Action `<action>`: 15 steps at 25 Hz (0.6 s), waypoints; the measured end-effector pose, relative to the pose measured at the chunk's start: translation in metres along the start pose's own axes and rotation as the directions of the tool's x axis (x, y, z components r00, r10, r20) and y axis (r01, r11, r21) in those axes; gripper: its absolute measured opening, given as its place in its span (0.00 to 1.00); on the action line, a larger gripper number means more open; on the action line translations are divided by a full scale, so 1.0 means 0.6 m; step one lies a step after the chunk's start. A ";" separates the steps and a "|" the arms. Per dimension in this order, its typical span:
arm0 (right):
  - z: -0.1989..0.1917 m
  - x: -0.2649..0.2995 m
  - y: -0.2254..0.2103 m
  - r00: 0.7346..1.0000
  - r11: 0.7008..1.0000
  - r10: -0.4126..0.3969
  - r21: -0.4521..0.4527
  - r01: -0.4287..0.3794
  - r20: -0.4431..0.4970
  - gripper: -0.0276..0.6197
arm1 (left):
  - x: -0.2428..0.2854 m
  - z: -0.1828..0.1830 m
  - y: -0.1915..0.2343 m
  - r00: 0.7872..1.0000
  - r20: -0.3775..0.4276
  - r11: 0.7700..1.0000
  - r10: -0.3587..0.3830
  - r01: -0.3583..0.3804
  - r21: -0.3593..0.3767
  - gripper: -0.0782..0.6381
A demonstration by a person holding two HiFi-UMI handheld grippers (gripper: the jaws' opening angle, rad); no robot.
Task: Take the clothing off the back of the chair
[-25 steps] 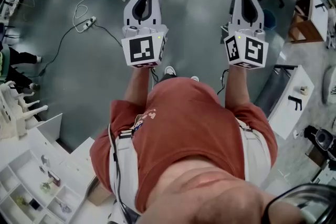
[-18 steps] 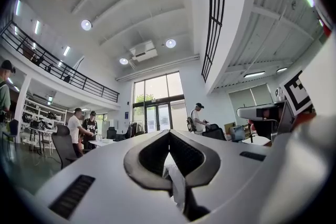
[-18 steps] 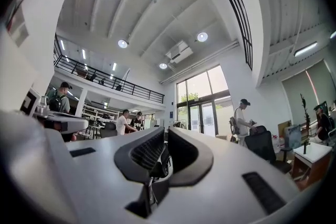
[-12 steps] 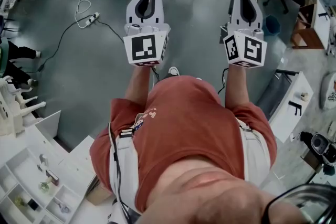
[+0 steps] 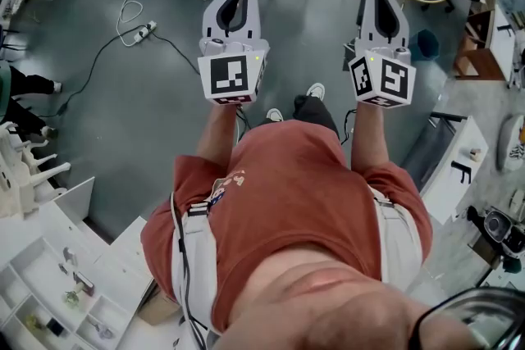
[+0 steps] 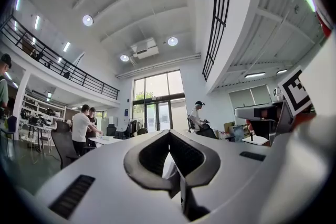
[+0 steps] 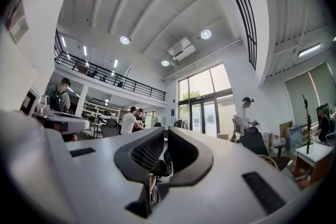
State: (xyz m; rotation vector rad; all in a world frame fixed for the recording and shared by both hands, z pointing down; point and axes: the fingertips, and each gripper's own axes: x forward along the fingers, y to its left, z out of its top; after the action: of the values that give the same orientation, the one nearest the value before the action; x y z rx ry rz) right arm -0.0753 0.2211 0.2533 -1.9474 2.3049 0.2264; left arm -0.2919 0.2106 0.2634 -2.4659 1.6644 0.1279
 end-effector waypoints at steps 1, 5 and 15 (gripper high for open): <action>-0.003 0.006 -0.001 1.000 1.000 0.001 -0.001 -0.001 -0.003 0.09 | 0.006 -0.003 0.002 1.000 -0.003 1.000 0.000 0.000 -0.002 0.13; -0.019 0.032 -0.009 1.000 1.000 0.002 0.008 -0.002 -0.009 0.09 | 0.033 -0.017 0.005 1.000 -0.011 1.000 -0.003 0.003 -0.014 0.13; -0.063 0.130 -0.100 0.999 0.999 -0.024 0.032 0.024 -0.024 0.09 | 0.177 -0.047 -0.024 0.999 -0.026 0.999 -0.032 0.032 -0.029 0.13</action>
State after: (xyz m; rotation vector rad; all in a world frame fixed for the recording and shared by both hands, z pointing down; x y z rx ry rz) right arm -0.0291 0.1286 0.2735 -1.9718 2.2837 0.1634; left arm -0.2391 0.1141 0.2754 -2.5247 1.6437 0.1167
